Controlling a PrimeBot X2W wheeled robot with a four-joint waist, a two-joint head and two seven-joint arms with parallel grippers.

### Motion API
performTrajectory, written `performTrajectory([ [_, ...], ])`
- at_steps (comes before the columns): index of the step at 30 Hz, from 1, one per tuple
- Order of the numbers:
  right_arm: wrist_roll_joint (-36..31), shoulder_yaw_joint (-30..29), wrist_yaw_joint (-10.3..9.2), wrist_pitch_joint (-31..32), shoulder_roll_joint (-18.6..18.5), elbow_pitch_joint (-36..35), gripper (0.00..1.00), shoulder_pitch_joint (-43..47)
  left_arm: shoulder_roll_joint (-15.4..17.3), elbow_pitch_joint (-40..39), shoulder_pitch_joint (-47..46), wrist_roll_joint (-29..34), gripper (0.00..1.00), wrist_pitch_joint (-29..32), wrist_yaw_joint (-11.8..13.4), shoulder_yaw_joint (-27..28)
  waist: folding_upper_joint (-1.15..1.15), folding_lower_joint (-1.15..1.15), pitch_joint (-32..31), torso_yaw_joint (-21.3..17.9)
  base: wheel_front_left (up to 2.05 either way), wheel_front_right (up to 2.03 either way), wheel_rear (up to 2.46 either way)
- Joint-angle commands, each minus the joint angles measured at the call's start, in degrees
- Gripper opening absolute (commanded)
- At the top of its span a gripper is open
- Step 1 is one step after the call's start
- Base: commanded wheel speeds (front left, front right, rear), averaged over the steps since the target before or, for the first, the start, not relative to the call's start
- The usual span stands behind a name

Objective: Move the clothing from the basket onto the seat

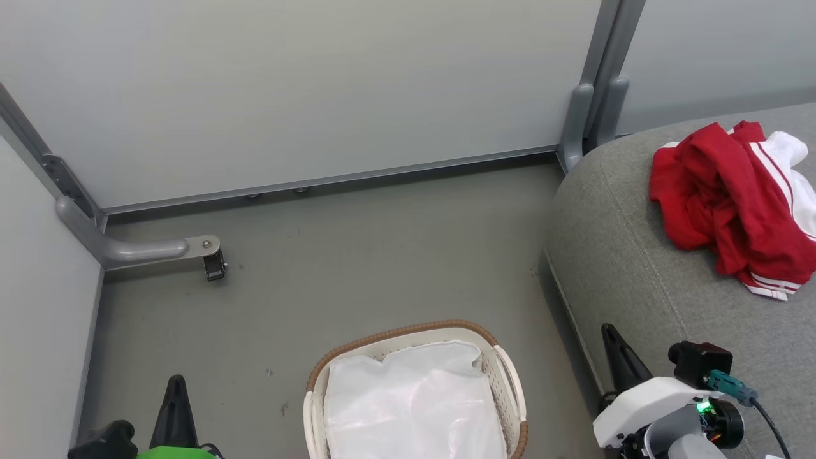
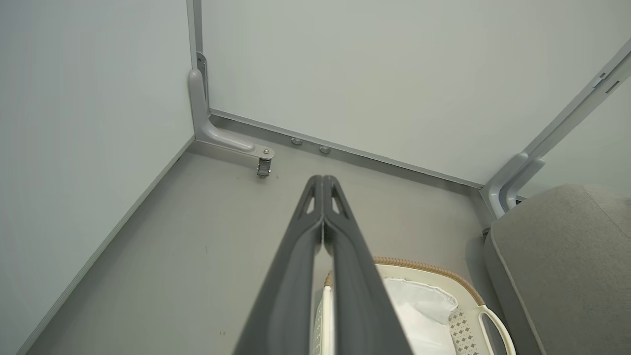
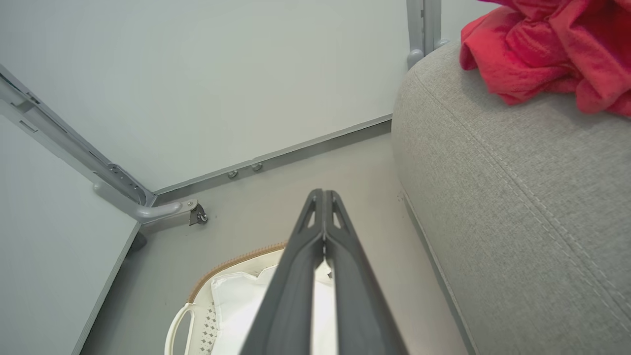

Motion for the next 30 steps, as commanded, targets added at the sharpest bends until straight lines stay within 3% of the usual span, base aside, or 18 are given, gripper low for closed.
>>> performTrajectory([
  [1, 2.2, -0.6, -0.01, 0.5, -0.2, -1.4, 0.0, -0.6, 0.2, -1.1, -1.7, -2.4, 0.0, 0.5, -0.2, 0.3, 0.0, 0.0, 0.0, 0.0, 0.0, 0.0, 0.0],
  [30, 26.0, -5.0, -0.02, 7.2, -0.2, -5.5, 0.0, 0.1, 0.4, -2.7, -4.7, -27.1, 0.0, 7.0, -0.9, 1.0, 0.0, 0.0, -0.1, 0.1, 0.0, 0.0, 0.0],
])
